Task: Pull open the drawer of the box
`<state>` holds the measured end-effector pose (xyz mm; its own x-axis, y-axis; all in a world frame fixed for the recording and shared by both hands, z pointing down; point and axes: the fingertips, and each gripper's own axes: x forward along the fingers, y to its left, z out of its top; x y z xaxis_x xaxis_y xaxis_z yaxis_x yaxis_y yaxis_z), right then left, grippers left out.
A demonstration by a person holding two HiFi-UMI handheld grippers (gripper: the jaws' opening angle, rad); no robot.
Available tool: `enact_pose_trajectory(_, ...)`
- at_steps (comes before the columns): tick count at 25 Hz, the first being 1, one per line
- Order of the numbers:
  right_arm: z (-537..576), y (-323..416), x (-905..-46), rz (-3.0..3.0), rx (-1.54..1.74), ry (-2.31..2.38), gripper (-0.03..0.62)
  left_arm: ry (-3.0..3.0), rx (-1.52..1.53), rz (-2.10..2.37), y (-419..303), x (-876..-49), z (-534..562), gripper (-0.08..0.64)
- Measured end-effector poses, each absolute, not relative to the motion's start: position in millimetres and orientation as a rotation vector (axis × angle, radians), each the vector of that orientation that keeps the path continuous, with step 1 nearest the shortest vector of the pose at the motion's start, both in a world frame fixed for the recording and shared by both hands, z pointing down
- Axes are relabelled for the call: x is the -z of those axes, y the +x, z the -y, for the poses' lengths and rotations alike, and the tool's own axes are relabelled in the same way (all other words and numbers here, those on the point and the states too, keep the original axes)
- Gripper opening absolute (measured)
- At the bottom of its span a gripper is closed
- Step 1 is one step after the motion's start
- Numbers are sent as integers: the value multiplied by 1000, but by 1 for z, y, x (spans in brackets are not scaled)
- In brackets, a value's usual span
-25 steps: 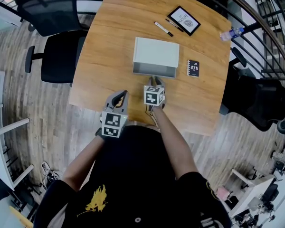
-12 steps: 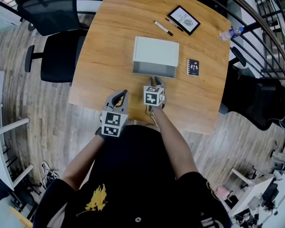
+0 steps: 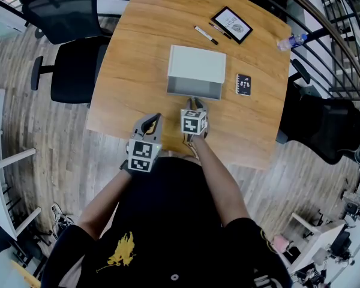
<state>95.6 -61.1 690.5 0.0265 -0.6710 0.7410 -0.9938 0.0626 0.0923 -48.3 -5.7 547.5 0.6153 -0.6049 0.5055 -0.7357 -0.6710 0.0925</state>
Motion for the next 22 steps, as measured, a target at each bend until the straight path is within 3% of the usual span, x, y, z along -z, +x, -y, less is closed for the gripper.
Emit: enact_pose_trajectory(22, 49, 92, -694, 1708, -669, 1675, 66, 2549, -652, 1076, -47, -553, 4, 9)
